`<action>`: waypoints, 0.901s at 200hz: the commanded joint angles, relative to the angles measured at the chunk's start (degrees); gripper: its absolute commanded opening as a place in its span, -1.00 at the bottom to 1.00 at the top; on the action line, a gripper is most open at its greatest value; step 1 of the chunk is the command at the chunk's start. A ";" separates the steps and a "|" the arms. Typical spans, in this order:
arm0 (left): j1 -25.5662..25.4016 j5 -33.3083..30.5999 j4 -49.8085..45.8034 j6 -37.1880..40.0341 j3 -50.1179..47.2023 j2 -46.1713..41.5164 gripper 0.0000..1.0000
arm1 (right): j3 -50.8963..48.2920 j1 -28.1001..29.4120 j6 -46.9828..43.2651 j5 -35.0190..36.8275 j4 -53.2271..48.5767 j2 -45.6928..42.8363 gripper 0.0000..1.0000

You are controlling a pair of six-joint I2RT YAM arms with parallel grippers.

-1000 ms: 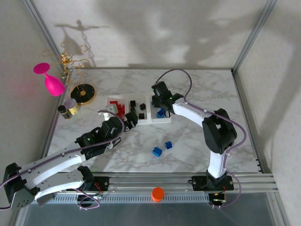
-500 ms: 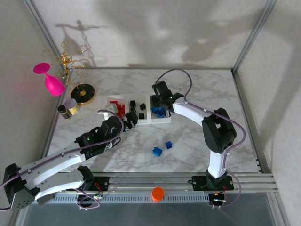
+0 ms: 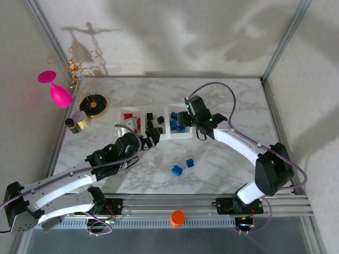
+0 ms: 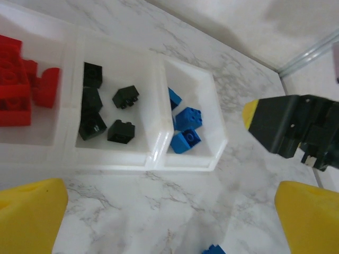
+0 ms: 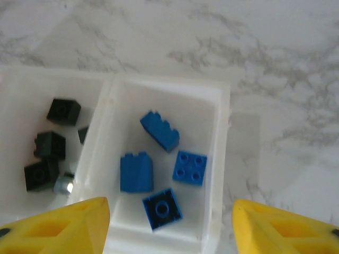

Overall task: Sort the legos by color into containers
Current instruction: Pick up the lego from the bottom-center of the table.

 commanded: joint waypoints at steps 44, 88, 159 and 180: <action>-5.19 -0.15 0.90 -3.48 -3.15 0.53 0.99 | -11.78 5.40 7.41 -0.79 -6.68 -8.61 0.34; -8.01 -1.54 0.20 -7.26 -4.87 0.01 0.99 | -17.77 10.44 12.16 -0.52 -8.14 -10.78 0.42; -8.68 -2.97 -0.33 -8.86 -4.20 2.53 0.99 | -24.91 15.17 17.85 -1.83 -4.81 -9.77 0.41; -8.73 -3.76 -1.43 -8.52 -3.24 3.65 0.99 | -25.61 15.48 17.76 -0.88 -3.81 -8.27 0.33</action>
